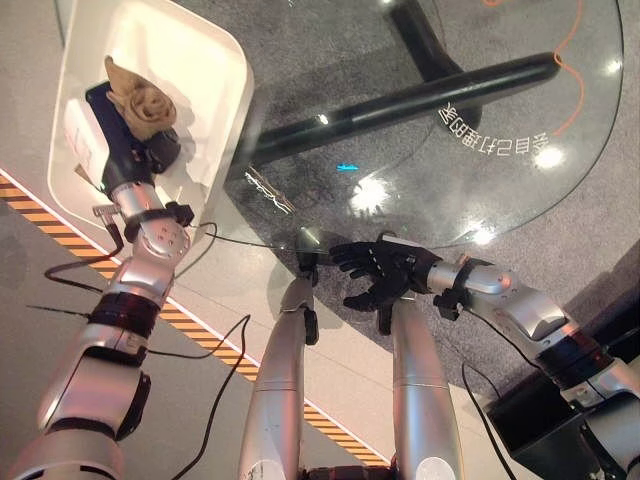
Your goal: Wipe the table with a cloth and put it in the basket.
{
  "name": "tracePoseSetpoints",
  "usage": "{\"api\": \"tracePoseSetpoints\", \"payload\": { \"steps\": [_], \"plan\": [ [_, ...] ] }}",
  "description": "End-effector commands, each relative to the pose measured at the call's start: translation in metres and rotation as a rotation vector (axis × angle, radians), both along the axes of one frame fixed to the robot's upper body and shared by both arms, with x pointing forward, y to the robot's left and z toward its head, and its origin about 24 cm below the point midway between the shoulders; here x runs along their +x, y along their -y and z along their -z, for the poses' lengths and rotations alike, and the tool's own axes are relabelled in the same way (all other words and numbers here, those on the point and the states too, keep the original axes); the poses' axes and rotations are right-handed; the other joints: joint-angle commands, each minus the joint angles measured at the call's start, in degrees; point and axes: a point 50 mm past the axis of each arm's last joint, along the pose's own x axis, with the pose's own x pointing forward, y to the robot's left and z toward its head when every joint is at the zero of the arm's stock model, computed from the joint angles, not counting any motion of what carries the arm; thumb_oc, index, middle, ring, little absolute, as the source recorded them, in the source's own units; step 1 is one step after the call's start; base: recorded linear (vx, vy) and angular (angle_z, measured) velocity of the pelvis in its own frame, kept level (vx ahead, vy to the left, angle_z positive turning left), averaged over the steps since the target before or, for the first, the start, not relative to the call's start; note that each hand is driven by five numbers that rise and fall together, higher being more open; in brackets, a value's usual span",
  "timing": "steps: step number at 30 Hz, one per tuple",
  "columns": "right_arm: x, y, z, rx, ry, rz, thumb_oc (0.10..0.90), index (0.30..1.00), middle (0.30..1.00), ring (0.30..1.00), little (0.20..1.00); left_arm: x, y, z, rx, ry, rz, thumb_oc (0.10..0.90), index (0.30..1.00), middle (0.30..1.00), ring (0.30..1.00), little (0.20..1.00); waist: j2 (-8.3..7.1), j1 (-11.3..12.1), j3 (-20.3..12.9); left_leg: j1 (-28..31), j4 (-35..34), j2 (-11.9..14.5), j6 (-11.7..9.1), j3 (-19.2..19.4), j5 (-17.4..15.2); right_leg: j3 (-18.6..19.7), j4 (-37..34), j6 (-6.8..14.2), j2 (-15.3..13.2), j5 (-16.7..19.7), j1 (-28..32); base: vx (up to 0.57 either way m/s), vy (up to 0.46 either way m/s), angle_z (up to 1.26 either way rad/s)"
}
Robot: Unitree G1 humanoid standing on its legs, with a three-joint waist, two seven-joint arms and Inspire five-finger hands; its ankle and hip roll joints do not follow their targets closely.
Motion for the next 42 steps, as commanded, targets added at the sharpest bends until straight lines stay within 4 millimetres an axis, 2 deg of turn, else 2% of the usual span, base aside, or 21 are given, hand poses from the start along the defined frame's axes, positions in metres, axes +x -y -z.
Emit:
{"api": "tracePoseSetpoints", "payload": {
  "steps": [1, 10, 11, 13, 14, 15, 16, 25, 36, 42],
  "plan": [
    [-0.019, -0.019, 0.01, 0.078, -0.094, -0.153, 0.8, 0.9, 0.9, 0.9, 0.9, -0.019, -0.032, -0.042, 0.05, 0.179, -0.169, 0.1, 0.3, 0.3, 0.3, 0.2, 0.25, -0.5, -1.5, -1.6, 5.2, -2.4, -1.1, 0.6, -3.6, 1.0, -5.0, 0.8, 4.4, 3.2, 0.0, 0.01, 0.044, -0.01],
    [-0.013, -0.02, 0.007, 0.094, -0.103, -0.126, 0.8, 0.9, 0.9, 0.9, 0.9, -0.01, -0.036, -0.045, 0.039, 0.11, -0.262, 0.1, 0.3, 0.3, 0.3, 0.2, -1.17, -1.4, -1.5, -4.2, 5.8, -2.3, -1.5, 0.5, -3.4, 1.8, -4.7, 1.1, 4.8, 3.8, -2.3, 0.01, 0.039, -0.02],
    [-0.011, -0.019, 0.005, 0.097, -0.099, -0.123, 0.8, 0.9, 0.9, 0.9, 0.9, -0.007, -0.04, -0.042, -0.001, 0.064, -0.284, 0.289, 0.462, 0.462, 0.462, 0.389, -1.47, -1.7, -1.5, -4.6, 5.7, -2.3, -1.6, 0.5, -3.4, 2.0, -4.6, 1.2, 5.0, 3.9, -2.8, 0.01, 0.034, -0.03],
    [-0.01, -0.019, 0.005, 0.105, -0.094, -0.12, 0.8, 0.9, 0.9, 0.9, 0.9, -0.005, -0.041, -0.039, -0.031, 0.048, -0.277, 0.251, 0.429, 0.429, 0.429, 0.351, -1.75, -1.9, -1.5, -4.8, 5.8, -2.3, -1.6, 0.6, -3.6, 2.1, -4.7, 1.3, 5.0, 3.9, -3.0, 0.0, 0.016, -0.01],
    [-0.01, -0.019, 0.004, 0.108, -0.091, -0.121, 0.8, 0.9, 0.9, 0.9, 0.9, -0.004, -0.041, -0.038, -0.051, 0.036, -0.265, 0.295, 0.467, 0.467, 0.467, 0.395, -1.92, -1.9, -1.5, -4.9, 5.8, -2.3, -1.7, 0.6, -3.6, 2.0, -4.8, 1.4, 5.1, 3.9, -3.0, 0.0, 0.0, 0.0],
    [-0.009, -0.021, 0.002, 0.111, -0.086, -0.119, 0.8, 0.9, 0.9, 0.9, 0.9, -0.002, -0.041, -0.037, -0.059, 0.019, -0.257, 0.674, 0.792, 0.792, 0.792, 0.774, -2.12, -2.0, -1.5, -5.1, 5.7, -2.2, -1.8, 0.5, -3.5, 2.0, -4.9, 1.4, 5.1, 3.9, -3.1, 0.0, 0.0, 0.0],
    [-0.008, -0.023, 0.001, 0.114, -0.083, -0.116, 0.8, 0.9, 0.9, 0.9, 0.9, -0.001, -0.04, -0.037, -0.062, 0.006, -0.252, 0.8, 0.9, 0.9, 0.9, 0.9, -2.25, -2.0, -1.5, -5.3, 5.7, -2.2, -1.8, 0.5, -3.4, 2.0, -5.0, 1.4, 5.2, 4.0, -3.2, 0.0, 0.0, 0.0],
    [-0.008, -0.023, -0.001, 0.138, -0.063, -0.117, 0.8, 0.9, 0.9, 0.9, 0.9, 0.001, -0.046, -0.037, -0.085, -0.021, -0.268, 0.8, 0.9, 0.9, 0.9, 0.9, -2.99, -2.2, -1.5, -4.6, 4.3, -2.3, -1.9, -0.1, -2.9, 2.0, -6.1, 1.7, 5.5, 4.4, -2.4, 0.0, -0.003, 0.0],
    [-0.013, -0.025, 0.004, 0.14, -0.053, -0.132, 0.8, 0.9, 0.9, 0.9, 0.9, -0.005, -0.053, -0.04, -0.096, 0.017, -0.297, 0.8, 0.9, 0.9, 0.9, 0.9, -2.79, -1.8, -1.5, -1.0, 2.9, -2.9, -1.8, -0.8, -2.6, 1.4, -6.9, 1.7, 5.3, 4.3, 0.8, 0.0, -0.007, 0.0],
    [-0.018, -0.024, 0.009, 0.156, -0.045, -0.126, 0.8, 0.9, 0.9, 0.9, 0.9, -0.011, -0.053, -0.044, -0.036, 0.082, -0.25, 0.8, 0.9, 0.9, 0.9, 0.9, -2.55, -1.1, -1.5, 1.4, 2.4, -3.3, -1.7, -1.2, -2.9, 0.6, -7.1, 1.6, 4.9, 3.7, 3.2, -0.02, -0.058, 0.01]
  ]
}}
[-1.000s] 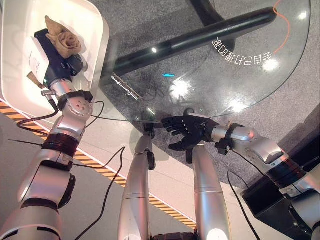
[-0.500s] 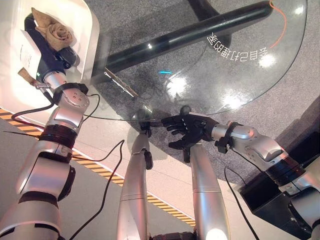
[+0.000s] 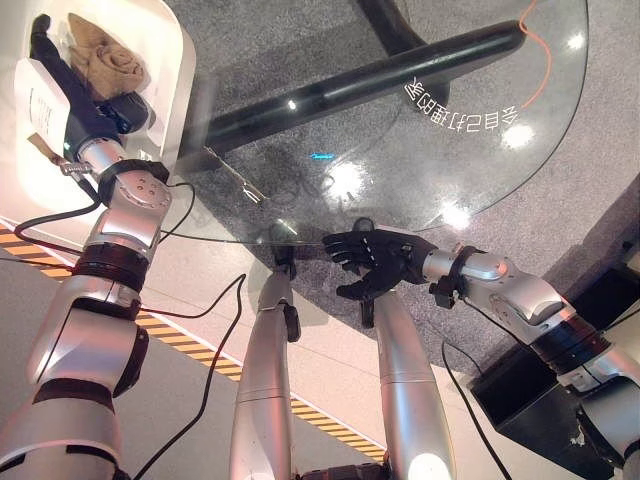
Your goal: Wipe the table with a cloth and put it in the basket.
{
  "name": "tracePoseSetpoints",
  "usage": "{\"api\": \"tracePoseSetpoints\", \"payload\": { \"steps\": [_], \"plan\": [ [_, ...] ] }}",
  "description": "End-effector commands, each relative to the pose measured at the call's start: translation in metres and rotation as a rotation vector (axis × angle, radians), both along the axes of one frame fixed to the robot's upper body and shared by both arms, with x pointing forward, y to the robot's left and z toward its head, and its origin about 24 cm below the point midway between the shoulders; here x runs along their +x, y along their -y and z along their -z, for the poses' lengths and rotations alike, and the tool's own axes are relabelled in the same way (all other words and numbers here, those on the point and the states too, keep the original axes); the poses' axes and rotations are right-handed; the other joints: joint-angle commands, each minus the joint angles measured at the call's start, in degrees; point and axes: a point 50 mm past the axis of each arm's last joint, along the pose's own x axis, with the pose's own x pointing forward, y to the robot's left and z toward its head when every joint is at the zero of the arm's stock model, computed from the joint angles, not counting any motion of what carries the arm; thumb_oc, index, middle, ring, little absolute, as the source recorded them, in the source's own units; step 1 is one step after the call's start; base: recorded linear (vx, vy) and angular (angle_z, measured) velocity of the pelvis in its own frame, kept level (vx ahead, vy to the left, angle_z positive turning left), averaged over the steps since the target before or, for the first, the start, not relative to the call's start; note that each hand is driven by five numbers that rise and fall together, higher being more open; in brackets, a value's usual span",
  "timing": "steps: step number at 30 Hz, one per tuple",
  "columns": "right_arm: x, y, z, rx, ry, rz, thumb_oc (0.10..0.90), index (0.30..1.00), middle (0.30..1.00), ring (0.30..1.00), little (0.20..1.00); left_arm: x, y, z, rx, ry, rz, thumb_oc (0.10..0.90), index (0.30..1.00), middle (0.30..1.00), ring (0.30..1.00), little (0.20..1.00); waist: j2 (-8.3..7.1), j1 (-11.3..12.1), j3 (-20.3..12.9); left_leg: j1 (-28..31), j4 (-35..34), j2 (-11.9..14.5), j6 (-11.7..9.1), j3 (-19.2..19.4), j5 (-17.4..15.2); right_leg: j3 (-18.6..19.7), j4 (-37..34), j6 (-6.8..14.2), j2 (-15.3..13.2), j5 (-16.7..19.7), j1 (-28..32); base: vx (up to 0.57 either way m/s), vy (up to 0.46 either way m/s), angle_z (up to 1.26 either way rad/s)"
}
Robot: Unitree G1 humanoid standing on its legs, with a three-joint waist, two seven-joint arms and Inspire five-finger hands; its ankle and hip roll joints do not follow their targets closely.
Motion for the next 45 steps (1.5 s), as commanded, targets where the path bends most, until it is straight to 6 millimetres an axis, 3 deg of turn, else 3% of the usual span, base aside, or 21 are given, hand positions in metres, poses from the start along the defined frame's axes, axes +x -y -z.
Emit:
{"api": "tracePoseSetpoints", "payload": {
  "steps": [1, 10, 21, 25, 27, 28, 29, 30, 36, 37, 38, 45],
  "plan": [
    [-0.024, -0.02, 0.012, 0.111, -0.014, -0.115, 0.8, 0.9, 0.9, 0.9, 0.9, -0.022, -0.031, -0.018, 0.101, 0.094, -0.066, 0.8, 0.9, 0.9, 0.9, 0.9, 0.46, 1.8, -1.3, 3.7, 0.5, -4.8, -0.9, -0.5, -3.3, 1.0, -6.7, 2.2, 3.3, 2.2, 4.3, -0.03, -0.092, 0.03],
    [-0.041, -0.016, 0.029, 0.145, 0.006, -0.114, 0.8, 0.9, 0.9, 0.9, 0.9, -0.041, -0.027, 0.073, 0.044, -0.099, 0.094, 0.8, 0.9, 0.9, 0.9, 0.9, 1.26, 4.0, -1.3, 11.3, -3.1, -6.3, -0.4, -2.7, -3.1, -1.0, -9.2, 2.1, 2.9, 1.7, 12.1, -0.05, -0.086, 0.03],
    [-0.042, -0.007, 0.042, 0.193, -0.017, -0.055, 0.8, 0.9, 0.9, 0.9, 0.9, -0.06, -0.03, 0.138, -0.162, -0.264, 0.196, 0.8, 0.9, 0.9, 0.9, 0.9, 1.11, 5.2, -1.3, 23.4, -7.1, -6.0, -1.0, -4.2, -2.8, -2.9, -12.4, 2.0, 2.3, 0.8, 24.3, -0.05, -0.086, 0.05],
    [-0.042, 0.01, 0.068, 0.121, -0.027, 0.117, 0.8, 0.9, 0.9, 0.9, 0.9, -0.075, -0.016, 0.186, -0.309, -0.365, 0.3, 0.8, 0.9, 0.9, 0.9, 0.9, 1.38, 5.6, -1.3, 30.5, -10.5, -5.6, -1.4, -4.8, -2.1, -3.6, -14.9, 2.3, 1.9, 0.7, 31.6, -0.06, -0.095, 0.02],
    [-0.051, 0.024, 0.092, 0.164, -0.122, 0.202, 0.8, 0.9, 0.9, 0.9, 0.9, -0.094, -0.001, 0.22, -0.366, -0.435, 0.347, 0.8, 0.9, 0.9, 0.9, 0.9, 1.42, 5.9, -1.5, 35.8, -12.8, -5.4, -1.3, -5.1, -2.0, -3.7, -16.6, 2.4, 1.6, 0.6, 37.0, -0.02, -0.095, 0.01],
    [-0.053, 0.026, 0.095, 0.17, -0.137, 0.225, 0.8, 0.9, 0.9, 0.9, 0.9, -0.097, 0.0, 0.224, -0.38, -0.447, 0.359, 0.8, 0.9, 0.9, 0.9, 0.9, 1.41, 6.0, -1.7, 36.3, -13.2, -5.4, -1.4, -5.2, -2.0, -3.8, -16.8, 2.5, 1.6, 0.6, 37.5, 0.01, -0.101, 0.03],
    [-0.058, 0.032, 0.108, 0.163, -0.164, 0.275, 0.8, 0.9, 0.9, 0.9, 0.9, -0.104, 0.006, 0.237, -0.407, -0.482, 0.385, 0.8, 0.9, 0.9, 0.9, 0.9, 1.35, 6.0, -2.7, 37.5, -14.0, -5.3, -1.4, -5.3, -2.1, -3.8, -17.5, 2.5, 1.5, 0.5, 38.9, 0.04, -0.132, 0.07],
    [-0.071, 0.041, 0.134, 0.137, -0.225, 0.367, 0.8, 0.9, 0.9, 0.9, 0.9, -0.119, 0.025, 0.263, -0.457, -0.562, 0.445, 0.8, 0.9, 0.9, 0.9, 0.9, 1.29, 6.2, -5.1, 40.3, -16.1, -5.0, -1.2, -5.5, -2.2, -4.2, -19.2, 2.5, 1.2, 0.3, 42.1, 0.06, -0.153, 0.09],
    [-0.113, 0.051, 0.195, 0.137, -0.439, 0.638, 0.8, 0.9, 0.9, 0.9, 0.9, -0.16, 0.056, 0.317, -0.65, -0.795, 0.537, 0.8, 0.9, 0.9, 0.9, 0.9, 0.7, 6.2, -11.4, 47.4, -19.5, -4.0, -1.2, -6.1, -2.9, -5.1, -23.3, 2.4, 1.3, 0.3, 50.3, 0.07, -0.131, 0.07],
    [-0.114, 0.052, 0.197, 0.137, -0.447, 0.647, 0.8, 0.9, 0.9, 0.9, 0.9, -0.162, 0.056, 0.318, -0.658, -0.804, 0.538, 0.8, 0.9, 0.9, 0.9, 0.9, 0.68, 6.2, -11.6, 47.6, -19.5, -4.0, -1.2, -6.1, -2.9, -5.1, -23.4, 2.4, 1.4, 0.3, 50.6, 0.12, -0.143, 0.1],
    [-0.127, 0.055, 0.213, 0.152, -0.526, 0.706, 0.8, 0.9, 0.9, 0.9, 0.9, -0.176, 0.065, 0.335, -0.7, -0.88, 0.538, 0.8, 0.9, 0.9, 0.9, 0.9, 0.44, 6.3, -13.6, 49.6, -20.1, -3.6, -1.0, -6.0, -3.1, -5.3, -24.3, 2.3, 1.6, 0.3, 52.9, 0.13, -0.14, 0.1],
    [-0.174, 0.057, 0.26, 0.112, -0.76, 0.85, 0.8, 0.9, 0.9, 0.9, 0.9, -0.22, 0.085, 0.38, -0.839, -1.12, 0.471, 0.8, 0.9, 0.9, 0.9, 0.9, 0.0, 6.3, -19.9, 56.1, -22.2, -2.2, -0.7, -5.3, -4.2, -4.6, -27.2, 2.3, 2.7, 0.3, 59.5, 0.11, -0.125, -0.02]
  ]
}}
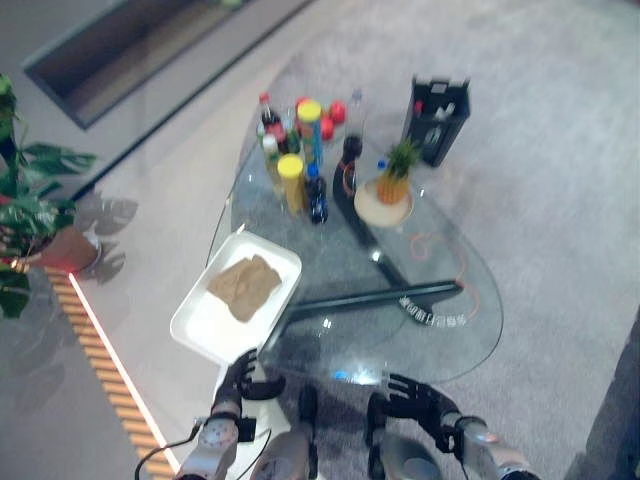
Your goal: Wipe the table with a cloth and put it in the basket.
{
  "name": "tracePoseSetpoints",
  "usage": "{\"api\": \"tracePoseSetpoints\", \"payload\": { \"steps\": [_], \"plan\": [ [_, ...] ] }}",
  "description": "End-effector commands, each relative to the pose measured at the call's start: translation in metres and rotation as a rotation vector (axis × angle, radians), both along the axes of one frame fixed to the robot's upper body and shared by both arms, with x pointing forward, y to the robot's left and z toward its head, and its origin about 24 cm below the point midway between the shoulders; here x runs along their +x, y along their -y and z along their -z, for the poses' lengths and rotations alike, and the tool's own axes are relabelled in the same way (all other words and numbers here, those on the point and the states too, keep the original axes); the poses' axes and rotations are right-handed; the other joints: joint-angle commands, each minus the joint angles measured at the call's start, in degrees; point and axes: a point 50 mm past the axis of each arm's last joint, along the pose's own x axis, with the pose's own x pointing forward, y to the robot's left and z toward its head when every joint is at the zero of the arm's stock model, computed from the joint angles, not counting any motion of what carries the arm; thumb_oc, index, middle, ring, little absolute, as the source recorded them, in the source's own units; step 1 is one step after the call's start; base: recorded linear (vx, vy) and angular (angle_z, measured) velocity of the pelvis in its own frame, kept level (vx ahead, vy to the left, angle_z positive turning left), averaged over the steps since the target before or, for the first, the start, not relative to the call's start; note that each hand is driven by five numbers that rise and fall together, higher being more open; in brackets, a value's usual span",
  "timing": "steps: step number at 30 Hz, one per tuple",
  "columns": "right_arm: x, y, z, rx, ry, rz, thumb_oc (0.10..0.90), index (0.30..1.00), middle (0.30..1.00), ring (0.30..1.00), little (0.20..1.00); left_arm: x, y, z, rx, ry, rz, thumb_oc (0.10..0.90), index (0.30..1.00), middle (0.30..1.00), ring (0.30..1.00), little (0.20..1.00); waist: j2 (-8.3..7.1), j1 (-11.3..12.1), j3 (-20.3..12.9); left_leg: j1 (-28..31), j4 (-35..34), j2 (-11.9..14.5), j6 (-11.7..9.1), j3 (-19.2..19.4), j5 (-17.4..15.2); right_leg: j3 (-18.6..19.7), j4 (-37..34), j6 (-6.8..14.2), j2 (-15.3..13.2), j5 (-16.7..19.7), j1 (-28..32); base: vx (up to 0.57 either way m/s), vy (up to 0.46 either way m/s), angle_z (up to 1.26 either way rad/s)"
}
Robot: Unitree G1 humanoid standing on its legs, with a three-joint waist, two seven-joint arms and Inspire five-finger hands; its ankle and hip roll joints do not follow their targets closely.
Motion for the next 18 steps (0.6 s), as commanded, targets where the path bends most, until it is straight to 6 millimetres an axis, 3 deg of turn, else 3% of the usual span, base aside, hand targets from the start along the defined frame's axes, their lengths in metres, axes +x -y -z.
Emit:
{"api": "tracePoseSetpoints", "payload": {
  "steps": [1, 10, 18],
  "plan": [
    [-0.01, 0.003, 0.005, 0.026, 0.006, 0.049, 0.8, 0.9, 0.9, 0.9, 0.9, -0.012, 0.002, 0.01, -0.017, -0.054, -0.01, 0.8, 0.9, 0.9, 0.9, 0.9, -1.45, 0.1, -4.1, 1.6, 2.3, -3.0, 1.2, -1.5, -5.1, 1.4, 4.5, 1.0, 0.6, -2.3, 0.2, 0.06, -0.068, -0.04],
    [-0.042, 0.005, 0.025, -0.005, -0.151, 0.099, 0.8, 0.9, 0.9, 0.9, 0.9, -0.049, -0.005, 0.03, -0.014, -0.25, -0.056, 0.8, 0.9, 0.9, 0.9, 0.9, -0.89, -0.7, -7.4, 5.4, 0.5, -1.8, 1.1, 0.3, -5.8, 2.7, 2.1, 1.1, 0.9, -2.3, 3.6, 0.03, -0.04, -0.14],
    [-0.044, 0.007, 0.027, -0.057, -0.147, 0.115, 0.8, 0.9, 0.9, 0.9, 0.9, -0.051, -0.004, 0.032, -0.034, -0.28, -0.041, 0.8, 0.9, 0.9, 0.9, 0.9, -0.66, -1.3, -8.5, 6.5, 0.1, -1.1, 1.1, 1.5, -6.2, 3.4, 1.2, 1.3, 0.5, -2.0, 4.4, 0.03, -0.01, -0.04]
  ]
}}
